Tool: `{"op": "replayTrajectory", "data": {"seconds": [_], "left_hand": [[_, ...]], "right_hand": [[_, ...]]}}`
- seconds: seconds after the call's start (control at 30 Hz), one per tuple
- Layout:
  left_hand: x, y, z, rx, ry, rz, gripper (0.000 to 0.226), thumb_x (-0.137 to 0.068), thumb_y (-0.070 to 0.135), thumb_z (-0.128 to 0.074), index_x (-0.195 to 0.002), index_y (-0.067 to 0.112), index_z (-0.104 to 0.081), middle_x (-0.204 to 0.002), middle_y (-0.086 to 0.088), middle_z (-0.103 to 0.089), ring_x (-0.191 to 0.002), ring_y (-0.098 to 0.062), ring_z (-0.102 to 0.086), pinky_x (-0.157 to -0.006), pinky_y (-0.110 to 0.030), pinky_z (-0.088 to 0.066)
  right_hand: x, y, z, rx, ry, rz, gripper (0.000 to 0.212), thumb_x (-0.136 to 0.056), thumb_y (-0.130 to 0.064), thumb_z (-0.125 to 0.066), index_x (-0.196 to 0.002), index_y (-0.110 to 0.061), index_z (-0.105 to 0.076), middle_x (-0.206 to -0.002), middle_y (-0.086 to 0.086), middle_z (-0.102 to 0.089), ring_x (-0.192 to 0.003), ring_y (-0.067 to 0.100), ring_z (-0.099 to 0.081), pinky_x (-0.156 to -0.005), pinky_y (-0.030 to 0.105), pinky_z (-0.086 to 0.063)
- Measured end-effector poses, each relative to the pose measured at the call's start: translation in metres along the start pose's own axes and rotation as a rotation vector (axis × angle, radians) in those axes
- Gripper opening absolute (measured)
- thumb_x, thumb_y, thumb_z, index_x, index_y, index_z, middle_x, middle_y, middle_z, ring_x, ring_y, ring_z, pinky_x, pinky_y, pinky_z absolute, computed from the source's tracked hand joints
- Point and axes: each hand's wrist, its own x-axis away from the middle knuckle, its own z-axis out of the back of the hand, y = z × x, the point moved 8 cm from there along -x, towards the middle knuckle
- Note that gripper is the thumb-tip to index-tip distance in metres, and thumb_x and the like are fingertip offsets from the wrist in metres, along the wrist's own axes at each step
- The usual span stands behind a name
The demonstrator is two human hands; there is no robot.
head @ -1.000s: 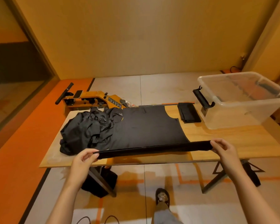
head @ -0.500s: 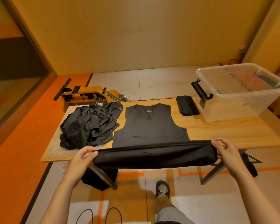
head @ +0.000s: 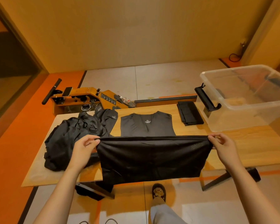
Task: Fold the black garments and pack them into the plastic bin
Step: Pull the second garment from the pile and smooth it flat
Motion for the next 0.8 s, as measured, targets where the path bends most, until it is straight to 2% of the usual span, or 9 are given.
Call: {"op": "replayTrajectory", "data": {"seconds": [0.1, 0.2, 0.27, 0.33, 0.4, 0.47, 0.57, 0.7, 0.8], "left_hand": [[-0.05, 0.007, -0.012, -0.022, 0.02, 0.008, 0.013, -0.093, 0.008, -0.059, -0.102, 0.012, -0.067, -0.094, -0.004, -0.07, -0.089, -0.013, -0.066, -0.07, -0.022, -0.052], [-0.113, 0.017, -0.025, -0.044, 0.046, 0.003, 0.012, -0.093, 0.006, -0.059, -0.101, 0.01, -0.067, -0.089, -0.004, -0.068, -0.086, -0.015, -0.065, -0.073, -0.027, -0.054], [-0.158, 0.02, -0.037, -0.072, 0.065, 0.012, 0.013, -0.093, 0.005, -0.059, -0.104, 0.006, -0.066, -0.087, -0.003, -0.067, -0.087, -0.019, -0.064, -0.072, -0.026, -0.053], [-0.196, 0.013, -0.049, -0.09, 0.076, 0.053, 0.021, -0.095, 0.006, -0.057, -0.115, 0.001, -0.062, -0.09, -0.005, -0.064, -0.093, -0.023, -0.063, -0.073, -0.023, -0.05], [-0.217, -0.001, -0.062, -0.142, 0.08, 0.097, 0.034, -0.095, 0.01, -0.057, -0.128, 0.004, -0.053, -0.101, -0.006, -0.062, -0.106, -0.025, -0.06, -0.086, -0.026, -0.046], [-0.219, -0.02, -0.077, -0.258, 0.045, 0.117, 0.045, -0.095, 0.016, -0.058, -0.138, 0.008, -0.045, -0.125, -0.009, -0.057, -0.122, -0.026, -0.052, -0.099, -0.031, -0.039], [-0.186, -0.05, -0.105, -0.397, -0.07, 0.074, 0.054, -0.097, 0.021, -0.056, -0.146, 0.011, -0.037, -0.149, -0.008, -0.041, -0.137, -0.023, -0.037, -0.112, -0.035, -0.029], [-0.124, -0.075, -0.126, -0.568, -0.136, -0.058, 0.061, -0.098, 0.027, -0.053, -0.151, 0.015, -0.027, -0.156, 0.0, -0.029, -0.145, -0.016, -0.023, -0.117, -0.032, -0.02], [-0.084, -0.083, -0.133, -0.703, -0.145, -0.184, 0.059, -0.099, 0.036, -0.045, -0.151, 0.014, -0.026, -0.157, -0.003, -0.028, -0.146, -0.018, -0.019, -0.119, -0.036, -0.018]], "right_hand": [[-0.046, -0.01, -0.02, 0.029, 0.012, 0.011, 0.007, -0.094, -0.012, -0.057, -0.093, -0.013, -0.064, -0.081, 0.008, -0.066, -0.076, 0.017, -0.062, -0.066, 0.028, -0.047], [-0.106, -0.026, -0.044, 0.079, 0.073, 0.051, 0.008, -0.095, -0.014, -0.057, -0.097, -0.013, -0.065, -0.084, 0.0, -0.065, -0.077, 0.007, -0.059, -0.066, 0.023, -0.045], [-0.149, -0.037, -0.062, 0.136, 0.136, 0.062, 0.01, -0.095, -0.018, -0.056, -0.101, -0.015, -0.064, -0.086, 0.004, -0.065, -0.075, 0.013, -0.059, -0.064, 0.029, -0.047], [-0.187, -0.038, -0.084, 0.19, 0.148, 0.031, 0.021, -0.096, -0.02, -0.055, -0.115, -0.013, -0.058, -0.095, 0.005, -0.062, -0.087, 0.02, -0.058, -0.073, 0.029, -0.043], [-0.21, -0.029, -0.106, 0.24, 0.114, -0.016, 0.038, -0.096, -0.021, -0.054, -0.132, -0.01, -0.046, -0.117, 0.009, -0.057, -0.109, 0.023, -0.054, -0.085, 0.027, -0.038], [-0.212, -0.014, -0.121, 0.32, 0.09, -0.028, 0.048, -0.096, -0.021, -0.055, -0.139, -0.01, -0.039, -0.135, 0.013, -0.049, -0.127, 0.027, -0.044, -0.1, 0.035, -0.037], [-0.183, 0.011, -0.139, 0.472, 0.015, 0.013, 0.05, -0.095, -0.021, -0.057, -0.14, -0.008, -0.041, -0.142, 0.013, -0.043, -0.135, 0.026, -0.034, -0.11, 0.037, -0.03], [-0.127, 0.045, -0.158, 0.747, -0.127, 0.189, 0.051, -0.094, -0.022, -0.057, -0.141, -0.01, -0.042, -0.151, 0.009, -0.036, -0.142, 0.024, -0.025, -0.116, 0.037, -0.021], [-0.087, 0.061, -0.169, 0.894, -0.199, 0.308, 0.052, -0.094, -0.023, -0.058, -0.142, -0.014, -0.043, -0.153, 0.005, -0.034, -0.145, 0.022, -0.021, -0.115, 0.037, -0.019]]}}
